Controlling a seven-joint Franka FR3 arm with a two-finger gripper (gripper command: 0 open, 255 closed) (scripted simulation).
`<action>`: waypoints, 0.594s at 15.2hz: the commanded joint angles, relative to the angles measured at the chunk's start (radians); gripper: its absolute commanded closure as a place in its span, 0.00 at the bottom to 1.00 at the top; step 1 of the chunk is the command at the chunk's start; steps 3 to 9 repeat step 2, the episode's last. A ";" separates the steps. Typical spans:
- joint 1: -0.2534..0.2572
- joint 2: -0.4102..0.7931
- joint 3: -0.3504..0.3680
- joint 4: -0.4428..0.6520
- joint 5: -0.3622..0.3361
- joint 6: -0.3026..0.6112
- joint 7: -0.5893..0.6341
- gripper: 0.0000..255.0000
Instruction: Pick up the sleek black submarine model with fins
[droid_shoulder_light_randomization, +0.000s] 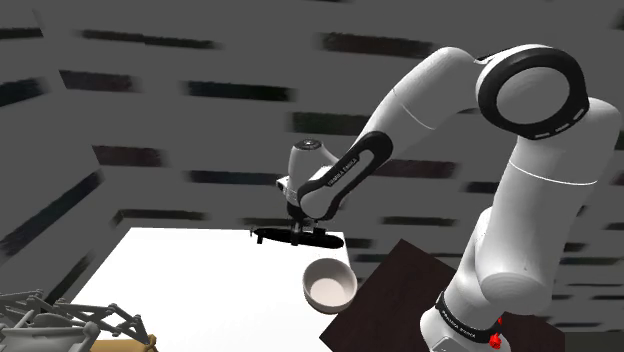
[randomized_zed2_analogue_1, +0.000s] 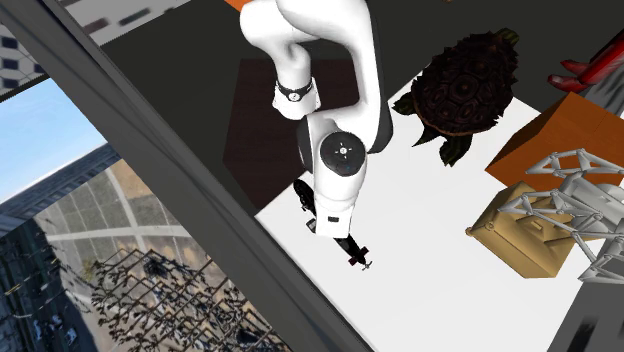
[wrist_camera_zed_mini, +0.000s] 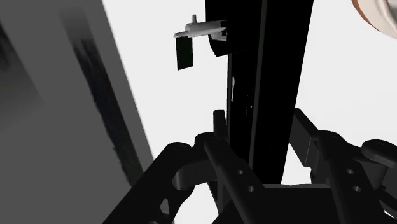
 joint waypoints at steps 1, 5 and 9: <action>0.000 -0.016 0.001 0.000 0.001 -0.016 0.000 1.00; 0.000 -0.015 0.001 0.000 0.001 -0.016 0.000 1.00; 0.000 -0.015 0.001 0.000 0.001 -0.016 0.000 1.00</action>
